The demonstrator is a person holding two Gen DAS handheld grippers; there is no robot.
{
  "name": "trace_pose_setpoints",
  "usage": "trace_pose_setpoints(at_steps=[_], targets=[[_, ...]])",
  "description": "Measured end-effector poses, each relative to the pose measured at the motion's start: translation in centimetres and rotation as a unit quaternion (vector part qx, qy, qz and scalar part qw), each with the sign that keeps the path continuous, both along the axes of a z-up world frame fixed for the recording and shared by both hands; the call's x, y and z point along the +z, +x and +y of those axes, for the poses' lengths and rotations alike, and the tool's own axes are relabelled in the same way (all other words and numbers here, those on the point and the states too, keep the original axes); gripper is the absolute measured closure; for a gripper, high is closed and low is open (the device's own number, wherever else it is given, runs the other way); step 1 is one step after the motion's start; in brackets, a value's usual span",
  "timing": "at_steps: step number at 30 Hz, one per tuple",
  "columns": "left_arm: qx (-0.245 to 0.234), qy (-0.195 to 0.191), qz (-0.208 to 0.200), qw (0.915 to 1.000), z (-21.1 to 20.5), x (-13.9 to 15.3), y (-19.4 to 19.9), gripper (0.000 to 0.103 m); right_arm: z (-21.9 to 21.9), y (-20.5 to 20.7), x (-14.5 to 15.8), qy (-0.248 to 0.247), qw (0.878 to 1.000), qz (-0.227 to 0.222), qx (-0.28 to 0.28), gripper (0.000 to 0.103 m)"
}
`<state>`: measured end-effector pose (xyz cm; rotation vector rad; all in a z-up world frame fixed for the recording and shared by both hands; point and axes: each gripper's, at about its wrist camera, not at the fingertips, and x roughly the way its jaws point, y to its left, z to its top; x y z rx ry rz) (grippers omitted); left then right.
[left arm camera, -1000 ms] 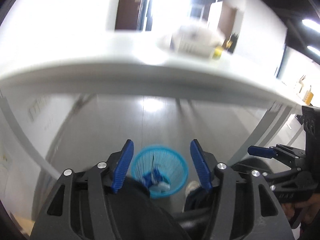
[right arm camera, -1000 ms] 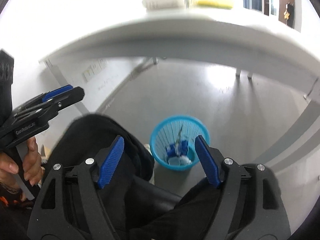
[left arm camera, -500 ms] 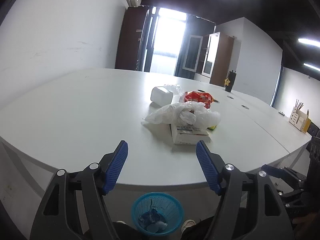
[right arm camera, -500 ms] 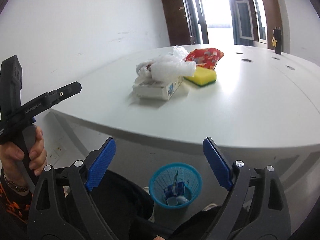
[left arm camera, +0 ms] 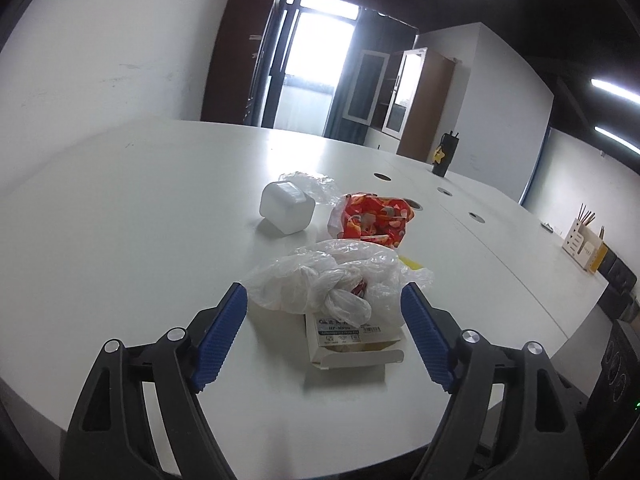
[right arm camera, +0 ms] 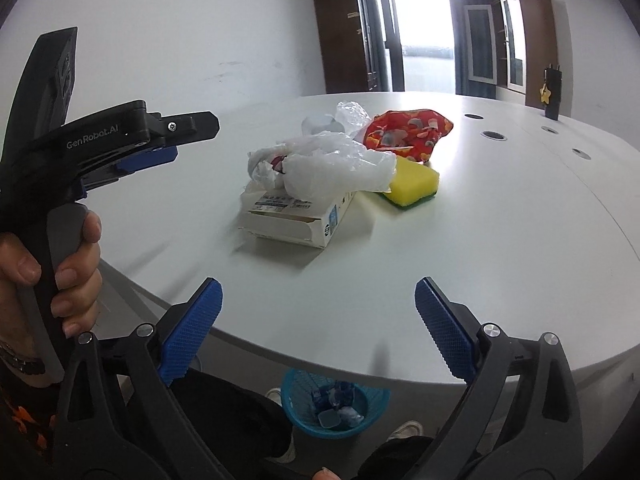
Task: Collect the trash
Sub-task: 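Raise both grippers back toward the trash on the table, then grasp the white plastic bag with the left gripper while the right gripper grasps the yellow sponge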
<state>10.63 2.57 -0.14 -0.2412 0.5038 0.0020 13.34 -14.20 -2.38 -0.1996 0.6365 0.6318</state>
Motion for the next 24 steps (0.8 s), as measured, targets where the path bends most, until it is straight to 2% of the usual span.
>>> trace_pose_setpoints(at_steps=[4,10,17,19,22,23,24], targets=[[-0.015,0.016,0.008,0.9997,-0.2,-0.5,1.4,0.023,-0.3,2.3,0.4,-0.017,1.0,0.002,-0.013,0.01],[-0.039,0.014,0.026,0.9988,-0.1,-1.5,3.5,0.02,-1.1,6.3,2.0,-0.038,0.999,-0.002,-0.026,0.01],[-0.051,-0.005,0.035,0.9981,0.4,-2.7,4.8,0.02,-0.9,11.9,2.2,-0.087,0.996,0.016,-0.016,0.01],[-0.042,-0.008,0.043,0.9981,0.6,-3.2,5.4,0.02,-0.4,13.4,1.9,-0.095,0.995,0.03,-0.002,0.01],[-0.047,-0.03,0.055,0.997,0.7,-3.9,5.8,0.029,0.9,15.0,1.5,-0.12,0.992,0.031,0.014,0.01],[-0.051,-0.027,0.05,0.9971,0.5,-3.9,5.6,0.03,1.5,15.4,1.3,-0.133,0.99,0.028,0.022,0.01],[-0.048,-0.021,0.044,0.9977,0.3,-3.8,5.5,0.037,2.0,15.6,1.0,-0.143,0.989,0.028,0.028,0.01]])
